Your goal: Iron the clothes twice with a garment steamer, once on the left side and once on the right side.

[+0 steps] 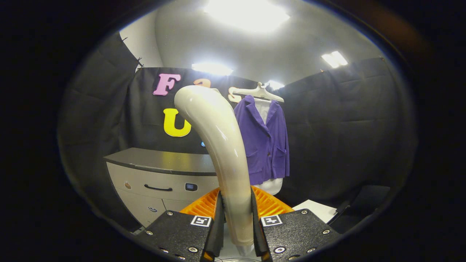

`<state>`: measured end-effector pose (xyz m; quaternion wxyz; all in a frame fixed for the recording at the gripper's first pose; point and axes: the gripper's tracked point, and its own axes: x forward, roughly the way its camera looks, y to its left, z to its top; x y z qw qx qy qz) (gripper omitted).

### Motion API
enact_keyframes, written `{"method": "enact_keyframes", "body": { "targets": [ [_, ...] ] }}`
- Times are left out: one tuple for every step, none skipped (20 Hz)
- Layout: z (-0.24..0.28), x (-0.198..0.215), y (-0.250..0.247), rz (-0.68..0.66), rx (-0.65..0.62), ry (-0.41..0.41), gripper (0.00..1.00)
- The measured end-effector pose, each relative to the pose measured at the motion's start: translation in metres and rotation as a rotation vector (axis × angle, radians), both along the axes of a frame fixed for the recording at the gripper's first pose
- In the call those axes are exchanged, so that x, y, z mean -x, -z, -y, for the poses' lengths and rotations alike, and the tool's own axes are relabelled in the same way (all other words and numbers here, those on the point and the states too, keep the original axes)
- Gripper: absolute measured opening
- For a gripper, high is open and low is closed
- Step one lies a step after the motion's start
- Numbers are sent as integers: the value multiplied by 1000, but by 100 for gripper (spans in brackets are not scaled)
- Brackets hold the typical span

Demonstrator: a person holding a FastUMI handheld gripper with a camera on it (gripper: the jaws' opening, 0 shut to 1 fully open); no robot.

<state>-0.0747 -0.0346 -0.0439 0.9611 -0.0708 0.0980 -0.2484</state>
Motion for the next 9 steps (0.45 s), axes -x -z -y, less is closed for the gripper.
{"method": "enact_keyframes", "body": {
  "targets": [
    [0,0,0,-1,0,0,35],
    [-1,0,0,1,-2,0,35],
    [-1,-1,-1,3,-3,0,35],
    [0,-1,-2,5,-2,1,35],
    [1,-1,-2,6,0,3,35],
    [2,-1,-2,7,2,4,35],
    [4,-1,-1,6,1,6,35],
    [6,-2,0,5,-1,7,35],
    [8,-2,2,3,-5,8,35]
  ]
}}
